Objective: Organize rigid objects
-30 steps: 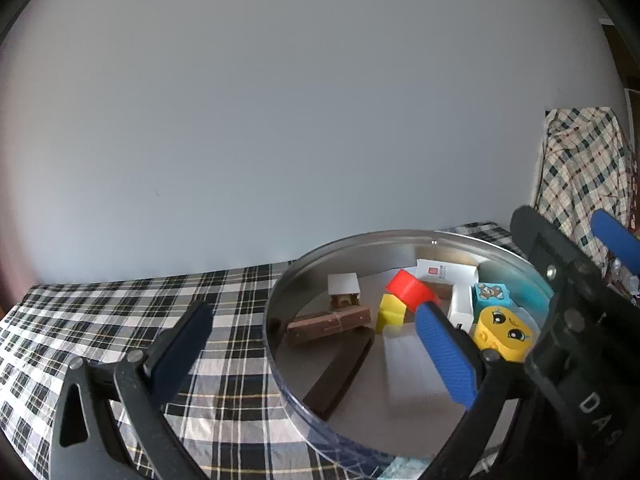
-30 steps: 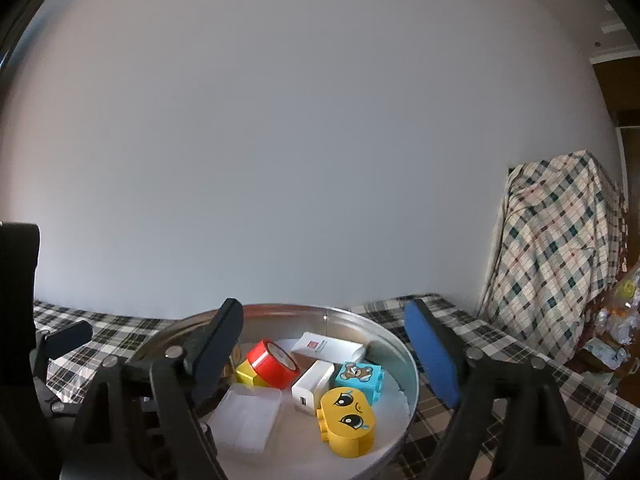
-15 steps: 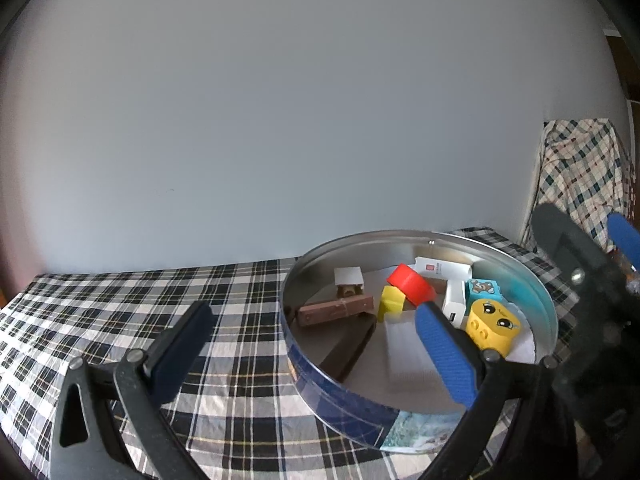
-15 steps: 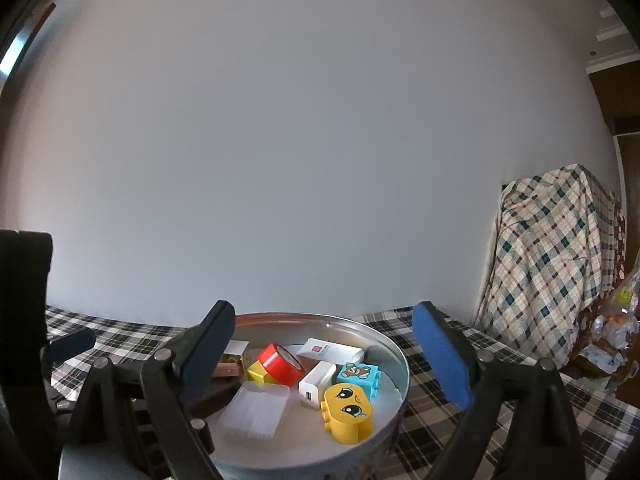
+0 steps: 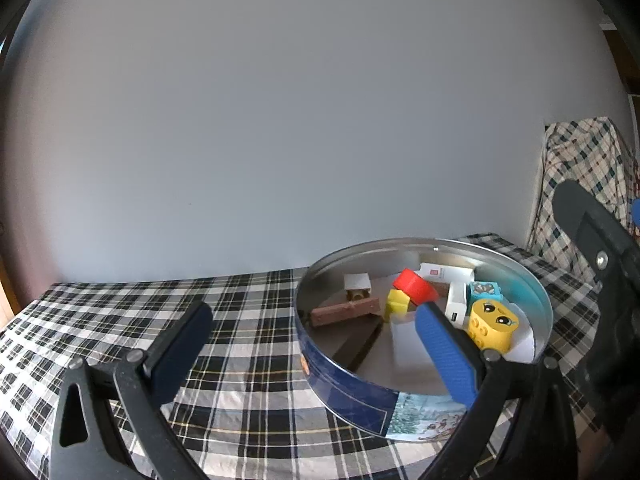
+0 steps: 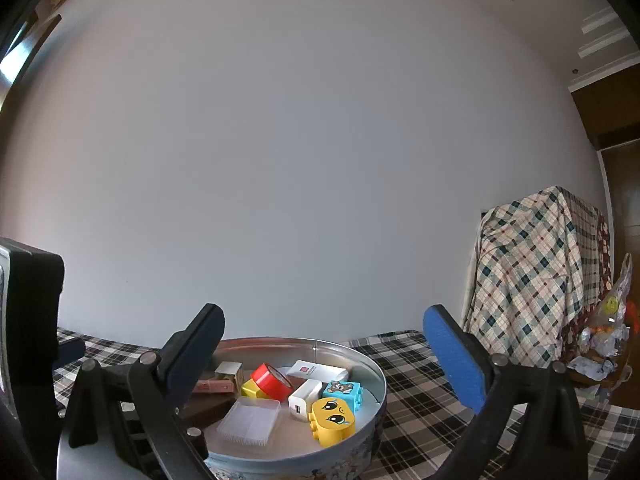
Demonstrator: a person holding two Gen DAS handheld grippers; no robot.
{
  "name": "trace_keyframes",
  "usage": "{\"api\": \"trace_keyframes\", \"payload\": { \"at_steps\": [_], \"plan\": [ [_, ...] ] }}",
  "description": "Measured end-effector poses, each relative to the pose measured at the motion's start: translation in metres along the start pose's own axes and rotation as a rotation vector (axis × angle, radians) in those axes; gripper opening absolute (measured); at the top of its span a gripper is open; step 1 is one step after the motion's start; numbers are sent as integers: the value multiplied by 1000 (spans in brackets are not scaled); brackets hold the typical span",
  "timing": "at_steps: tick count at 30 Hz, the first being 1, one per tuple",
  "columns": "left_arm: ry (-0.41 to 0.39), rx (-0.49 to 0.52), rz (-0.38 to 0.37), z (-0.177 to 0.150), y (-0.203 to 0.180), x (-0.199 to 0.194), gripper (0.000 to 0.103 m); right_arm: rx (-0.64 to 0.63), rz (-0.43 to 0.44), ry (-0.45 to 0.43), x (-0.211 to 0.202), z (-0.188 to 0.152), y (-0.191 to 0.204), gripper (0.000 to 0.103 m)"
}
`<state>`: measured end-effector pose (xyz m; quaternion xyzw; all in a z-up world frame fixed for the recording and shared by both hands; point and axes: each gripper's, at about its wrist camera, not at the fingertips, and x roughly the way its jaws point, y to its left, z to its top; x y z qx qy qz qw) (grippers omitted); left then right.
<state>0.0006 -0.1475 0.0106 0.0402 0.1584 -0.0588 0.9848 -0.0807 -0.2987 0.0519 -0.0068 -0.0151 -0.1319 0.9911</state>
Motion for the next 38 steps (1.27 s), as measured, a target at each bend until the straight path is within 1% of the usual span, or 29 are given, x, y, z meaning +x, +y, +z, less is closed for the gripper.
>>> {"api": "trace_keyframes", "payload": {
  "at_steps": [4,7,11,16,22,25,28,30,38],
  "plan": [
    [4,5,0,0,-1,0,103,2,-8,22,3,0,-1,102],
    [0,11,0,0,-3,-1,103,13,-8,22,2,-1,-3,102],
    [-4,9,29,0,-4,-2,103,33,-12,12,0,0,-7,102],
    [-1,9,38,1,-4,-2,103,89,-30,-14,-6,0,-18,102],
    [-2,19,50,0,-6,-2,103,153,-31,20,-1,-2,-32,102],
    [4,13,40,0,-7,-3,103,152,-31,27,0,-3,-31,102],
    [-17,11,13,0,-7,-8,103,141,-27,20,-1,-2,-29,102],
    [-23,19,22,0,-9,-9,103,136,-26,17,-2,-2,-28,102],
    [2,8,6,0,-7,-4,103,138,-24,27,1,-3,-30,102]
  ]
}}
